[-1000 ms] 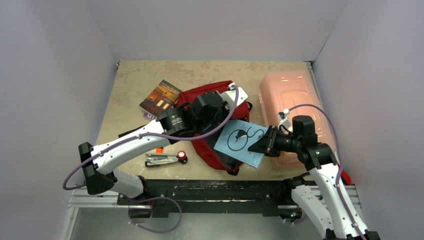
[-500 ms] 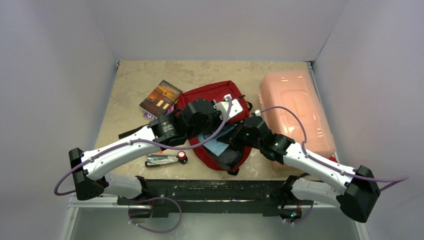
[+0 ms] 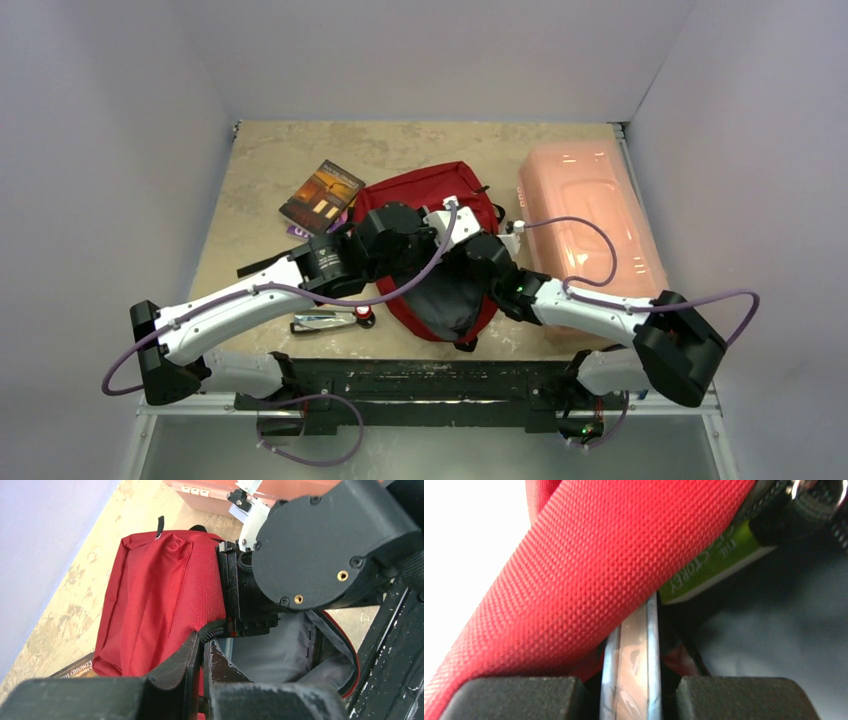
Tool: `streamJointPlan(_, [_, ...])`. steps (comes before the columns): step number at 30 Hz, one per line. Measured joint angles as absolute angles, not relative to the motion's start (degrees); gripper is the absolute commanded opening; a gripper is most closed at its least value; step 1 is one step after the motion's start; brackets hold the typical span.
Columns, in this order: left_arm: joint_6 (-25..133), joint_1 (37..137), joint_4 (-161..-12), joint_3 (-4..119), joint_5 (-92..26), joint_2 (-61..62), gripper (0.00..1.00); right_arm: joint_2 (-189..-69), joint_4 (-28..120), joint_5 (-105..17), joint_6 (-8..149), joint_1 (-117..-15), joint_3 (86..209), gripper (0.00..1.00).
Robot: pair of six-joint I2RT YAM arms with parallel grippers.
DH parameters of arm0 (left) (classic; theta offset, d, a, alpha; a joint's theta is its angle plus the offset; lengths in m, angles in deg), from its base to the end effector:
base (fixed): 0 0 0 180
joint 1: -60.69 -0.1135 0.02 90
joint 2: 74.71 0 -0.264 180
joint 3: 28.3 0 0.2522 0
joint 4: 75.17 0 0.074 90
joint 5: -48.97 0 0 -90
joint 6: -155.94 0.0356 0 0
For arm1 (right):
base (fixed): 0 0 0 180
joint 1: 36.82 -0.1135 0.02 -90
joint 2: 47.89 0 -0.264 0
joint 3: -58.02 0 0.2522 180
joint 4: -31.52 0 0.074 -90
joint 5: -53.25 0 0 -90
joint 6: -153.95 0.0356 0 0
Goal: Pack the student bag
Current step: Place the book in the student bag.
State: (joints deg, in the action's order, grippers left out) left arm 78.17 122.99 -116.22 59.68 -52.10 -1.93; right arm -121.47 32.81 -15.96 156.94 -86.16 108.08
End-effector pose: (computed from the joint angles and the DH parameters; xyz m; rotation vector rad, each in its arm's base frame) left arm 0.1377 -0.2476 0.3843 1.1298 1.6884 -0.3597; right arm 0.1881 0.1996 0.2211 1.0495 1.9317 1.1920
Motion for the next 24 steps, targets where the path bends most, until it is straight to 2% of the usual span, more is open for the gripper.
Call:
streamJointPlan(10, [79.05, 122.92, -115.8, 58.15, -53.94, -4.86, 0.0, -133.97, 18.67, -5.07, 153.79, -86.79, 108.78, 0.0])
streamJointPlan(14, [79.11, 122.88, -115.82, 57.97, -53.92, -5.39, 0.0, -140.31, 15.06, -2.56, 153.6, -86.86, 112.54, 0.03])
streamJointPlan(21, [80.32, 122.44, -115.8, 57.84, -54.77, -5.39, 0.0, -147.04, 15.28, 0.85, 153.73, -86.55, 119.33, 0.17])
streamJointPlan(22, [80.47, 122.4, -115.74, 57.75, -54.79, -5.39, 0.0, -147.5, 15.59, 1.18, 153.84, -86.29, 119.9, 0.21])
streamJointPlan(24, [80.56, 122.29, -115.67, 57.73, -54.84, -5.37, 0.0, -148.22, 15.91, 1.33, 153.9, -85.61, 120.56, 0.34])
